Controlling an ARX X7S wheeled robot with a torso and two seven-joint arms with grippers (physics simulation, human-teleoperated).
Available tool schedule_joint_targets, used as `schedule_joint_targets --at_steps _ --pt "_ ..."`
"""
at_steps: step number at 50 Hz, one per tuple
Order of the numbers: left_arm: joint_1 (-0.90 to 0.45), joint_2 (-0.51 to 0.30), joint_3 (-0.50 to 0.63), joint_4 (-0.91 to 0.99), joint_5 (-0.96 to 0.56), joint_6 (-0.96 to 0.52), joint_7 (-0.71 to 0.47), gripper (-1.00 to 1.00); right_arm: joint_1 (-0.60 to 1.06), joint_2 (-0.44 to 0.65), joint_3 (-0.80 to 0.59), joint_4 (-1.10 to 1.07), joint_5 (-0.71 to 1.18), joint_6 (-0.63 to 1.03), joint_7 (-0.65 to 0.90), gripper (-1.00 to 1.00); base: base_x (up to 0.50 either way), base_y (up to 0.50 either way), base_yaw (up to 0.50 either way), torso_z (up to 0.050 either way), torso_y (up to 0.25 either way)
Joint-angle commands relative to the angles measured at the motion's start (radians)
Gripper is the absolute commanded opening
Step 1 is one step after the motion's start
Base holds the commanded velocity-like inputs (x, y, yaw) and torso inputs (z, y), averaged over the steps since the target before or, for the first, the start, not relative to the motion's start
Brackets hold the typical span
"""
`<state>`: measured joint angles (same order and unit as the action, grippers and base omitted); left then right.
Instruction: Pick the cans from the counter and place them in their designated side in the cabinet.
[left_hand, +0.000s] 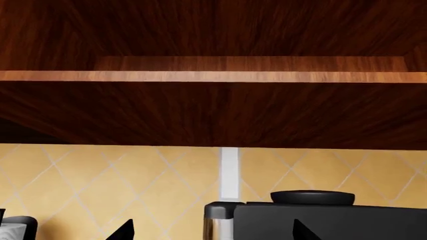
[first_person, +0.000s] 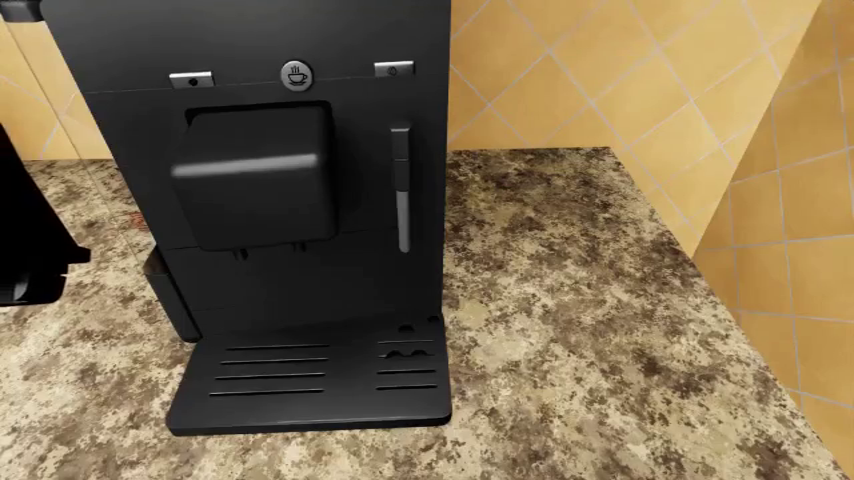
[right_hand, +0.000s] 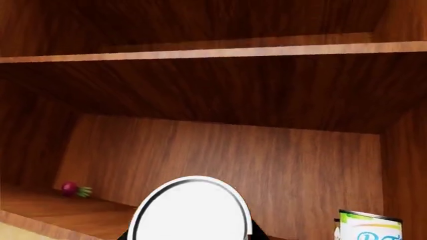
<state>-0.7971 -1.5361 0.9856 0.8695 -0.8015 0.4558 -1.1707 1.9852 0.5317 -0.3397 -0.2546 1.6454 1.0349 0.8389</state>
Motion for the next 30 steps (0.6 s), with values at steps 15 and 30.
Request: schedule_joint_targets --at_steps 15,30 --pt "-0.005 0.015 -0.013 0.005 -0.013 -0.023 0.012 1.00 0.234 -0.142 -0.136 0.402 -0.398 -0.106 -0.281 -1.00 0.00 0.00 0.00 0.000 0.000" --pt "0.019 0.020 0.001 -0.017 0.008 0.004 0.012 1.00 0.371 -0.426 -0.016 0.966 -0.885 -0.059 -0.555 -1.00 0.00 0.00 0.00 0.000 0.001"
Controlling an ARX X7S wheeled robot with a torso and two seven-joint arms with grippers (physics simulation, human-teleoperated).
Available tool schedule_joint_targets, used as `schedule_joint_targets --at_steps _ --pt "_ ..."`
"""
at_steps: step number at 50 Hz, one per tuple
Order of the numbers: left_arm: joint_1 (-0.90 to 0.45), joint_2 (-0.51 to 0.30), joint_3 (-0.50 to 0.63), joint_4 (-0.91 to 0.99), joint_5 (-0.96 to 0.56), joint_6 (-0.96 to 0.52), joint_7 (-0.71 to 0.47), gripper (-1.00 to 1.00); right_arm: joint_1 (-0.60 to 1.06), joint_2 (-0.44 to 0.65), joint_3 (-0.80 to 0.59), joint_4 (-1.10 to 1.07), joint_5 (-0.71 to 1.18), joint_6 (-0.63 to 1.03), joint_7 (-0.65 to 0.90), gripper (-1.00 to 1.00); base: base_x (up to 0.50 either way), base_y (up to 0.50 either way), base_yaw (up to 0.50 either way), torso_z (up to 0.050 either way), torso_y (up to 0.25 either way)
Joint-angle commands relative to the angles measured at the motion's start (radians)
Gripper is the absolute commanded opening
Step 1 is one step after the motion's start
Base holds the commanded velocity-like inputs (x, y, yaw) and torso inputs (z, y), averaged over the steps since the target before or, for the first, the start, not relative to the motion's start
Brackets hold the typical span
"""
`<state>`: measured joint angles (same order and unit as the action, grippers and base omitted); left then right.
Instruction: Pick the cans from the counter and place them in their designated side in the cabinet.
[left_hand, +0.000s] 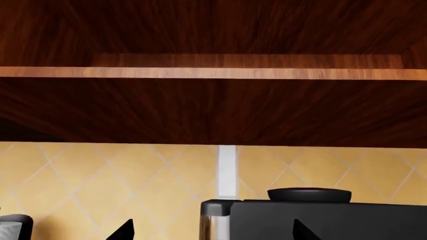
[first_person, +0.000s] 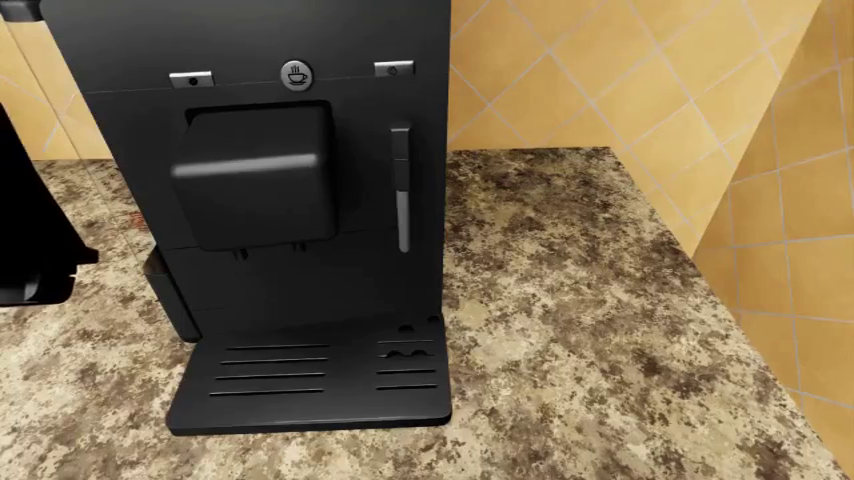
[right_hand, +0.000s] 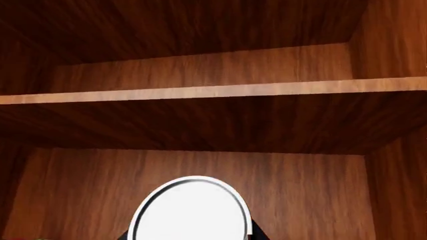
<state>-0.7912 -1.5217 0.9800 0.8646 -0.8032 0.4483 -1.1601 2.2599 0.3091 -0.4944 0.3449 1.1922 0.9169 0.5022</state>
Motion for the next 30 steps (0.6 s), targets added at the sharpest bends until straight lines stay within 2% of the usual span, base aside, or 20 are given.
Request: schedule_joint_targets --at_steps 1,4,5,19,30 --pt "0.014 0.006 0.007 -0.013 0.010 0.011 0.003 1.00 0.096 -0.232 0.204 0.379 -0.535 0.085 -0.262 -1.00 0.00 0.00 0.00 0.000 0.000" --pt "0.014 0.007 0.007 -0.014 0.011 0.010 0.004 1.00 0.096 -0.300 0.357 0.395 -0.795 0.134 -0.378 -1.00 0.00 0.00 0.00 0.000 0.000" --pt "0.015 0.008 0.006 -0.013 0.010 0.009 0.004 1.00 0.096 -0.308 0.375 0.400 -0.827 0.142 -0.395 -1.00 0.00 0.00 0.00 0.000 0.000" --pt "0.018 0.023 0.005 -0.021 0.012 0.001 0.010 1.00 0.096 -0.309 0.269 0.503 -0.732 0.162 -0.407 -1.00 0.00 0.00 0.00 0.001 0.000" --pt "0.027 0.011 0.007 -0.026 0.016 0.020 0.008 1.00 0.096 -0.309 0.260 0.508 -0.717 0.190 -0.383 -1.00 0.00 0.00 0.00 0.000 0.001"
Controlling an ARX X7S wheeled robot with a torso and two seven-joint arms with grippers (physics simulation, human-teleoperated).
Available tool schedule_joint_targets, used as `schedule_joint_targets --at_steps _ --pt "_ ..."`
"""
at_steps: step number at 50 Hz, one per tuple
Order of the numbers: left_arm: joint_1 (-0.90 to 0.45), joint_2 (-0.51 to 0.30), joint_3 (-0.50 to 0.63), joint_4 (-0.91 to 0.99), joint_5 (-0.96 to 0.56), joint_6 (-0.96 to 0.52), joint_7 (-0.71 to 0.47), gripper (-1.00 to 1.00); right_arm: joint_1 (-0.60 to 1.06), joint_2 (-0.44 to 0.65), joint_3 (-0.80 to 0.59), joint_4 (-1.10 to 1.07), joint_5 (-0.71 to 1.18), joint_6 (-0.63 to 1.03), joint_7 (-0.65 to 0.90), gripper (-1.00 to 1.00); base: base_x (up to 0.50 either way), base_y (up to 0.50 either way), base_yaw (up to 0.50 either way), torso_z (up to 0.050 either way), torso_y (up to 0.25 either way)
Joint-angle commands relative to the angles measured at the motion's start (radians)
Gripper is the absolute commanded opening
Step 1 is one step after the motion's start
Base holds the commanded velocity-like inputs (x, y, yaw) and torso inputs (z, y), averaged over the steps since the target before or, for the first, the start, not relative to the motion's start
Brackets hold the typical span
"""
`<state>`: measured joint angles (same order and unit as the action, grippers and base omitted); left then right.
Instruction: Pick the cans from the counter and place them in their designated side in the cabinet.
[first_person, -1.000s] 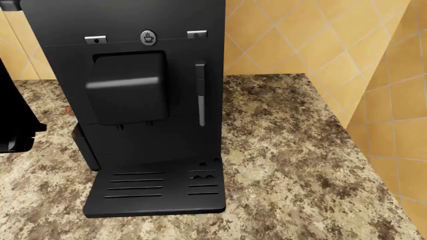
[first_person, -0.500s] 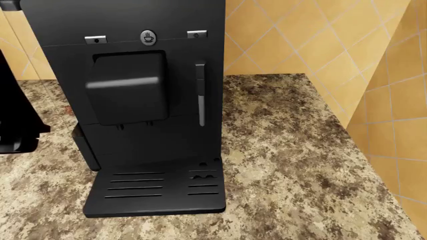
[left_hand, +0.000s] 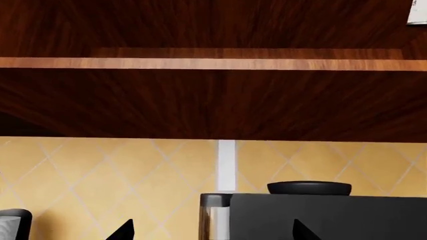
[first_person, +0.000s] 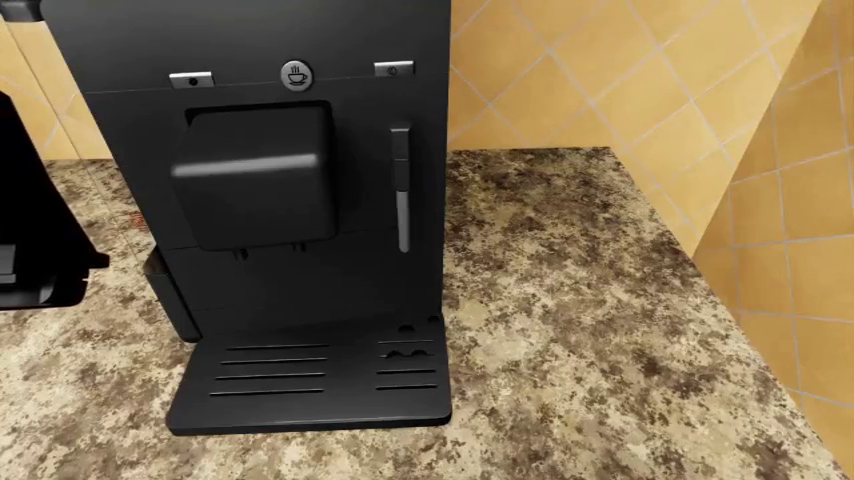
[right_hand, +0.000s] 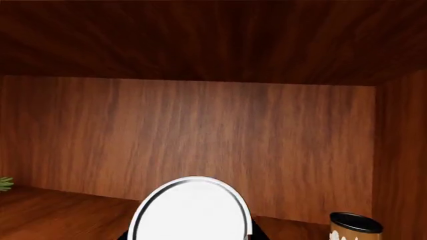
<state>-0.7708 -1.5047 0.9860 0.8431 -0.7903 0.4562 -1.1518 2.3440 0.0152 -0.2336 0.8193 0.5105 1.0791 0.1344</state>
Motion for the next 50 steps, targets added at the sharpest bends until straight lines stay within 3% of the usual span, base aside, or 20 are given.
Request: schedule_joint_targets --at_steps 1,50 --pt "0.007 -0.007 0.001 -0.004 0.002 0.012 0.000 1.00 0.012 -0.015 -0.002 0.036 -0.034 0.030 -0.013 -1.00 0.00 0.00 0.00 0.000 0.000" --pt "0.048 -0.010 0.016 -0.033 0.029 0.054 -0.005 1.00 0.012 -0.015 0.066 0.229 -0.072 0.041 0.071 -1.00 0.00 0.00 0.00 0.000 0.001"
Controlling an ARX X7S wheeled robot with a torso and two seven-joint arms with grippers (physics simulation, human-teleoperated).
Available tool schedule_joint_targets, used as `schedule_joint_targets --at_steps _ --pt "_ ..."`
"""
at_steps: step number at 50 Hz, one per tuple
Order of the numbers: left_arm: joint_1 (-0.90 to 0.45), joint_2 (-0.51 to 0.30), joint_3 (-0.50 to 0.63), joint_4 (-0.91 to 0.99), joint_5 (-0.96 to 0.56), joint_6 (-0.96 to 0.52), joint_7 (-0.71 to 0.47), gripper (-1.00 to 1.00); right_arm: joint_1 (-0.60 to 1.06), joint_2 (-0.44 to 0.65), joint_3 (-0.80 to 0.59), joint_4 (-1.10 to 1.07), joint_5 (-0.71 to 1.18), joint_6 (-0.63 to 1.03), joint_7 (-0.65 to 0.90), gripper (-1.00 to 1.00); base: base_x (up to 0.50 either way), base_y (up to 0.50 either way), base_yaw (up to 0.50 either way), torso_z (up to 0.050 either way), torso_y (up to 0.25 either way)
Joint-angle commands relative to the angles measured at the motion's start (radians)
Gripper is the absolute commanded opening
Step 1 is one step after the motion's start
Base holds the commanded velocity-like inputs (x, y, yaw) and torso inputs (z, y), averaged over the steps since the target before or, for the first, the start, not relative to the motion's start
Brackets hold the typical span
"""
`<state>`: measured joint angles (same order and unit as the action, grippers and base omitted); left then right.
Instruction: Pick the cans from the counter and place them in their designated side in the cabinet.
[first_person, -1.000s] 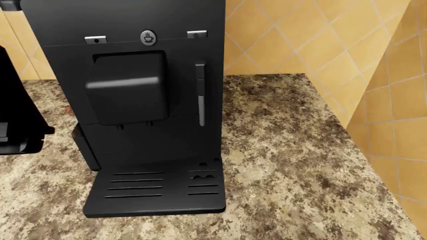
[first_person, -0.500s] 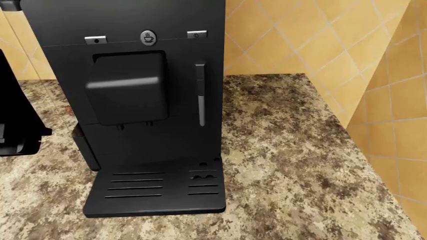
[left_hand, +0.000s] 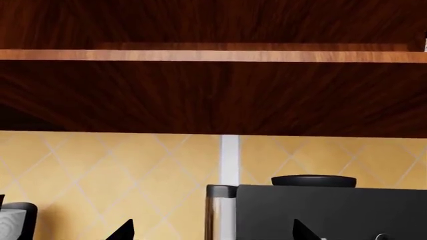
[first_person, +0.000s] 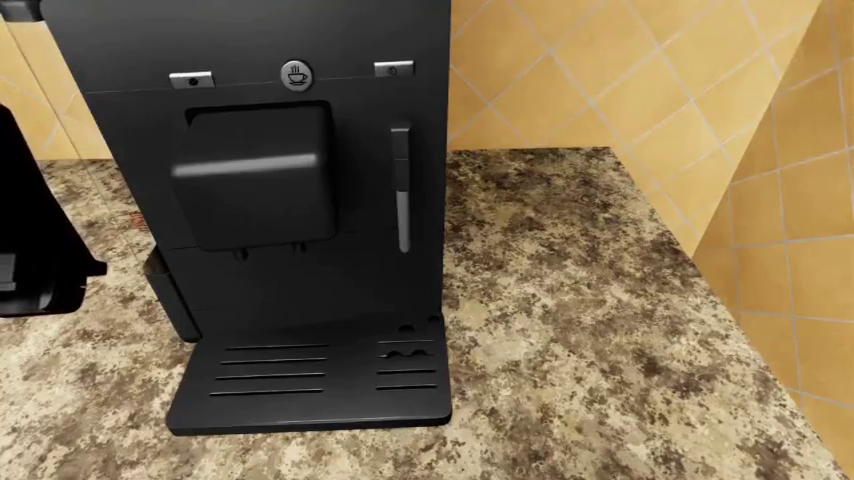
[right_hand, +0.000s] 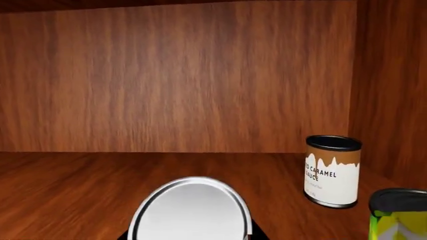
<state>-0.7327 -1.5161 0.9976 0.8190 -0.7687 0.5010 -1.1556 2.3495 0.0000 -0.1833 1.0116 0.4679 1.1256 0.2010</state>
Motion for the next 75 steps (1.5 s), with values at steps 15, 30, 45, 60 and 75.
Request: schedule_joint_targets --at_steps 15,30,45,60,75 --pt "0.012 0.007 0.001 -0.006 0.006 0.001 0.000 1.00 0.007 0.000 0.040 0.077 -0.059 0.017 0.008 -1.00 0.00 0.00 0.00 0.000 0.000" --pt "0.015 0.000 -0.003 -0.005 0.004 0.008 0.001 1.00 0.007 0.000 0.024 0.068 -0.067 0.020 -0.023 1.00 0.00 0.00 0.00 0.000 0.000" --pt "0.017 -0.005 -0.007 -0.001 0.004 0.011 -0.002 1.00 0.007 0.000 0.018 0.052 -0.068 0.022 -0.046 1.00 0.00 0.00 0.00 0.000 0.000" --pt "0.023 -0.002 -0.007 -0.002 0.010 0.015 -0.005 1.00 0.007 0.000 -0.026 -0.040 -0.017 0.026 -0.083 1.00 0.00 0.00 0.00 0.000 0.000" --pt "0.026 0.008 -0.010 -0.006 0.009 0.008 0.002 1.00 0.007 0.000 -0.058 -0.164 -0.054 0.054 -0.134 1.00 0.00 0.00 0.00 0.000 0.000"
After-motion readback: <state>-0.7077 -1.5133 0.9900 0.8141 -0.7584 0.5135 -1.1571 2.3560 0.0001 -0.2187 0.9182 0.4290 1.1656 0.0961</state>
